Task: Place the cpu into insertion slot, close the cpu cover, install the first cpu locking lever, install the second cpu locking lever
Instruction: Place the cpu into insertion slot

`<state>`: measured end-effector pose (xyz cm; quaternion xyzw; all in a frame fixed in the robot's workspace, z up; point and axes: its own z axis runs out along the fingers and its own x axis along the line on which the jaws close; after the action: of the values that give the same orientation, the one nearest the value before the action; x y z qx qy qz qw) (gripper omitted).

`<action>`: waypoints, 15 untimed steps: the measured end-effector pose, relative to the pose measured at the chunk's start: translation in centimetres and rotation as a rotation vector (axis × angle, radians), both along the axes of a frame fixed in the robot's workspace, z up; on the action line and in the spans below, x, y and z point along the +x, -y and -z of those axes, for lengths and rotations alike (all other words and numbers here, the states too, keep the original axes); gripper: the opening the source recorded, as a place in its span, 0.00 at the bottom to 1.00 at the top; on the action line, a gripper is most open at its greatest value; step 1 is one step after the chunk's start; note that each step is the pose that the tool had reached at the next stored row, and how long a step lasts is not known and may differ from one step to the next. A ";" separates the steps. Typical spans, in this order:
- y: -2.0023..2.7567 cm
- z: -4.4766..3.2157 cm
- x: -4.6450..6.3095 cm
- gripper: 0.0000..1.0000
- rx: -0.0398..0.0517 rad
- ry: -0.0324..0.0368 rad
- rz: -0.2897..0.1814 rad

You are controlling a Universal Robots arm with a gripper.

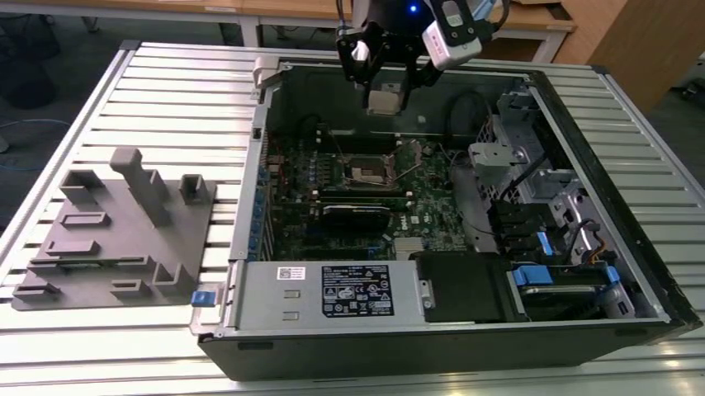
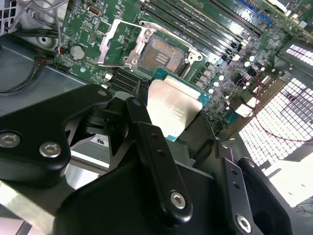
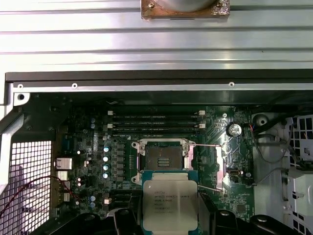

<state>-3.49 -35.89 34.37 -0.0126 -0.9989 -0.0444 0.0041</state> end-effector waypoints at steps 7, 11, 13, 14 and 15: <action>0.00 0.13 0.0 0.54 0.0004 0.0001 0.000; 0.00 0.56 0.0 0.54 0.0001 0.0000 0.000; 0.00 0.76 0.0 0.54 0.0001 0.0000 0.000; 0.00 0.84 0.0 0.54 0.0001 0.0000 0.000; 0.00 0.89 0.0 0.54 -0.0001 0.0000 0.000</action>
<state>-3.49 -35.89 33.48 -0.0126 -0.9989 -0.0444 0.0041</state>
